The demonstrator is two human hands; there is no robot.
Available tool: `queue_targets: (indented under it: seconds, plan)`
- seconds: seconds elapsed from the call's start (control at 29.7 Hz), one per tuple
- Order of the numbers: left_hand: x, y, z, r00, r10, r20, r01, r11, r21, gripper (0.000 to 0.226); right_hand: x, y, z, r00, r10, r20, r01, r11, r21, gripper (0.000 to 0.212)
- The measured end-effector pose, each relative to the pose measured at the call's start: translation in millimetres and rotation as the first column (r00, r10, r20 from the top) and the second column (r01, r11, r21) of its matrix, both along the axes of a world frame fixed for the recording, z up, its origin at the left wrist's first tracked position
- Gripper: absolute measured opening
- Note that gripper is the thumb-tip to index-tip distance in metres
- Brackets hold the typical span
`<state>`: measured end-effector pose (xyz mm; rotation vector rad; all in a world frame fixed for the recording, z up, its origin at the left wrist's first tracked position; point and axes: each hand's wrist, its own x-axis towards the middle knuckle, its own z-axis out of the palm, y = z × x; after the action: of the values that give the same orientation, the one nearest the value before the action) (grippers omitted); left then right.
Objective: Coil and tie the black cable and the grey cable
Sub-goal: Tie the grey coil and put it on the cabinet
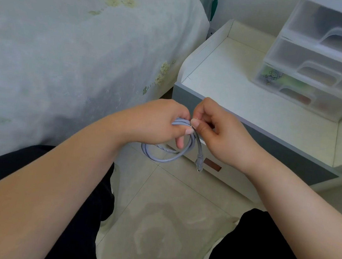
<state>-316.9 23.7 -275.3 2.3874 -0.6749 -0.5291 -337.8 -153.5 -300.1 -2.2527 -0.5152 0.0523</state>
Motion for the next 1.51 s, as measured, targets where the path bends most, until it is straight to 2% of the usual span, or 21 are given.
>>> queue_targets:
  seconds: [0.2,0.47,0.64,0.74,0.81,0.87,0.94,1.04,1.14,1.24,1.38,1.51]
  plan:
    - [-4,-6,-6,0.980,0.095,0.175,-0.099,0.995,0.014,0.012,8,4,-2,0.989,-0.111,-0.099,0.128,0.975,0.183,0.017]
    - [-13,-19,-17,0.841,0.176,0.512,-0.257,0.962,0.092,0.025,13,15,0,0.961,-0.258,-0.102,0.268,0.958,0.106,0.007]
    - [-12,-22,-19,0.763,0.123,0.634,-0.294,0.940,0.172,0.017,17,23,2,0.922,-0.360,-0.144,0.379,0.914,0.143,0.009]
    - [-14,-24,-15,0.730,0.041,0.682,-0.283,0.927,0.247,0.032,19,23,3,0.896,-0.394,-0.207,0.424,0.896,0.131,0.008]
    - [-13,-27,-20,0.717,0.017,0.696,-0.289,0.917,0.275,0.020,18,23,4,0.894,-0.395,-0.211,0.421,0.903,0.091,0.012]
    - [-9,-26,-17,0.754,0.048,0.655,-0.274,0.929,0.248,0.008,18,21,8,0.905,-0.372,-0.206,0.395,0.915,0.079,0.013]
    - [-6,-21,-10,0.793,0.101,0.601,-0.255,0.951,0.177,0.020,19,16,17,0.924,-0.281,-0.259,0.323,0.937,0.136,0.014]
    - [0,-12,-3,0.890,0.163,0.425,-0.195,0.980,0.032,0.016,20,0,27,0.948,-0.109,-0.300,0.176,0.962,0.206,0.018]
    - [4,-5,4,0.960,0.153,0.236,-0.147,0.988,-0.041,0.012,19,-11,30,0.980,-0.053,-0.191,0.078,0.989,0.124,0.019]
    - [8,-2,10,0.985,0.117,0.123,-0.104,0.989,-0.106,0.012,16,-19,31,0.996,-0.067,-0.056,0.070,0.996,0.055,0.009]
    - [5,-1,15,0.997,0.049,0.061,-0.040,0.990,-0.138,0.013,13,-20,29,0.990,-0.057,0.127,0.066,0.995,-0.074,0.006]
    - [2,2,17,1.000,0.004,-0.002,-0.004,0.990,-0.139,0.015,10,-21,28,0.928,0.092,0.360,0.007,0.964,-0.266,0.020]
